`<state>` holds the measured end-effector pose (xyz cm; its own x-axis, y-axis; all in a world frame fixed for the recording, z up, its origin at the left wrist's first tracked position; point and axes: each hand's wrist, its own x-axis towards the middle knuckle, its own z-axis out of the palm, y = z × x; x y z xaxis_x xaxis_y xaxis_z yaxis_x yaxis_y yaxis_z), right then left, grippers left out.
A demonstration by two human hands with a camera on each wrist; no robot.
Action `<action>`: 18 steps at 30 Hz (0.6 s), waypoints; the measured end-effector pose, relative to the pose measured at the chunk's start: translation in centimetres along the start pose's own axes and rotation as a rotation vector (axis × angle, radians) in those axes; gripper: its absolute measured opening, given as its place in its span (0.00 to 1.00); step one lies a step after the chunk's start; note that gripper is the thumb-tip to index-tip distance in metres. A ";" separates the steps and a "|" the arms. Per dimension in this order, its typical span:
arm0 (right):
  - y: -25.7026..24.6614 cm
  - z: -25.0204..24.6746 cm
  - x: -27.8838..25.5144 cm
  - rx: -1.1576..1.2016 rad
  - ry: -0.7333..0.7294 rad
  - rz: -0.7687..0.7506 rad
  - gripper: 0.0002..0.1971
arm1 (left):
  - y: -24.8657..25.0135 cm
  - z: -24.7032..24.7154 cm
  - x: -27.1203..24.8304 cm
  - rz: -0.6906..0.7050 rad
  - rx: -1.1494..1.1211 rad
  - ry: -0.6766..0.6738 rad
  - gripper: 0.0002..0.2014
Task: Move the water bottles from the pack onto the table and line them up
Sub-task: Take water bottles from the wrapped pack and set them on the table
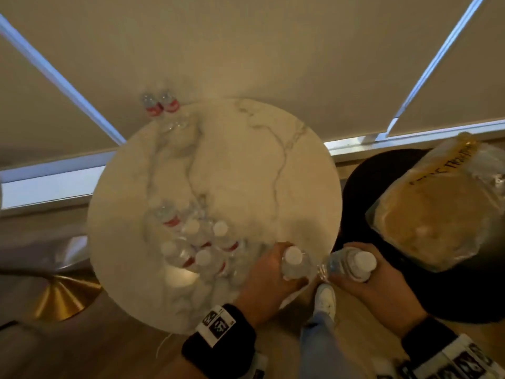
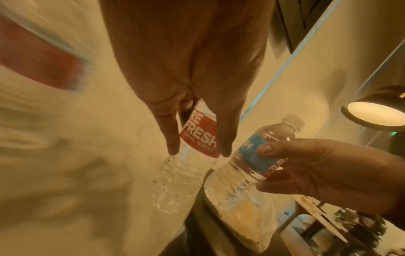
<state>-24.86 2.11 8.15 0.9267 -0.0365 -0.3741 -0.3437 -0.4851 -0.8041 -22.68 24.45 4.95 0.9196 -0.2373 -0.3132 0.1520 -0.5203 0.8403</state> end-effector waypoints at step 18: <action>-6.8 21.8 1.9 -0.046 0.013 0.030 0.32 | -12.2 -15.5 -9.4 -0.194 -0.007 0.367 0.26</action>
<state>-24.04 24.44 2.83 0.9180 -0.0631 -0.3914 -0.3644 -0.5230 -0.7705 -27.54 45.70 4.50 0.9416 0.1734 -0.2886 0.3364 -0.5210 0.7845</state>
